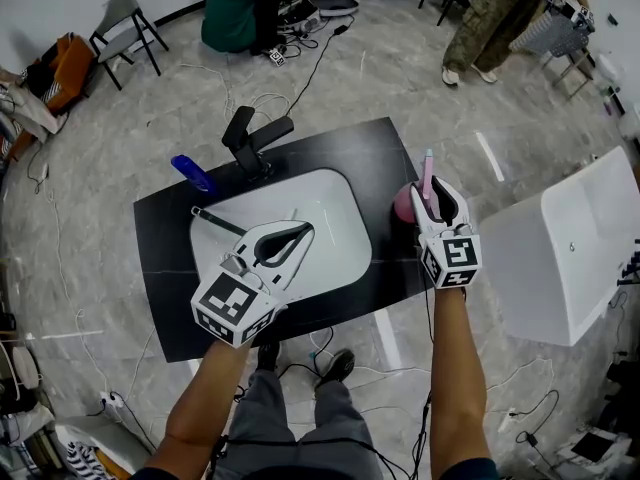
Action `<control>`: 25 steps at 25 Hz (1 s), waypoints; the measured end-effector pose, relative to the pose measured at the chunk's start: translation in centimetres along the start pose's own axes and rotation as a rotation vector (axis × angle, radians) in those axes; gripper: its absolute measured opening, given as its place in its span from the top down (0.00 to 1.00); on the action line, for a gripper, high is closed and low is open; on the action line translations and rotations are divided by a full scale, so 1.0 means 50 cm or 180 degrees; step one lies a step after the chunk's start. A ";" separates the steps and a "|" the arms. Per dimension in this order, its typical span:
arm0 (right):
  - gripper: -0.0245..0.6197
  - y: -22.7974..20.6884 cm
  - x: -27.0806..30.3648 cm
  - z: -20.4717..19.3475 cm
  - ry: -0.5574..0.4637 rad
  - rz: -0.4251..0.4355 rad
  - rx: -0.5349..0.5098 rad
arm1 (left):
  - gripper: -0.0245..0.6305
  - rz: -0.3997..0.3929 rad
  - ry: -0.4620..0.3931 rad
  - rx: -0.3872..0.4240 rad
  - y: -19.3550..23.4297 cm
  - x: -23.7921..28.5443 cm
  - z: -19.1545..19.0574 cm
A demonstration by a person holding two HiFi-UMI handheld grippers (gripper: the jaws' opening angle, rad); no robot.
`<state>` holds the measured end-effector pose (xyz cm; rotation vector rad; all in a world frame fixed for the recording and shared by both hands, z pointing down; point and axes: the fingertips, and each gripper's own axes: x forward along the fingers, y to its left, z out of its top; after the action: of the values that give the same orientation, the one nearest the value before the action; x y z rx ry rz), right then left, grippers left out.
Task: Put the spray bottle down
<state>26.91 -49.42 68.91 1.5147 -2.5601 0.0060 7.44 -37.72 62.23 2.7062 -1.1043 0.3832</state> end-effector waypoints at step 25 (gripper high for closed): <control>0.64 0.015 -0.068 0.126 -0.0113 -0.0058 -0.0175 | 0.96 0.0028 -0.0120 0.0129 -0.036 -0.098 0.085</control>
<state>26.96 -46.66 62.28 1.5316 -2.5516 -0.0935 6.05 -34.39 56.52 2.7554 -1.1307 0.3611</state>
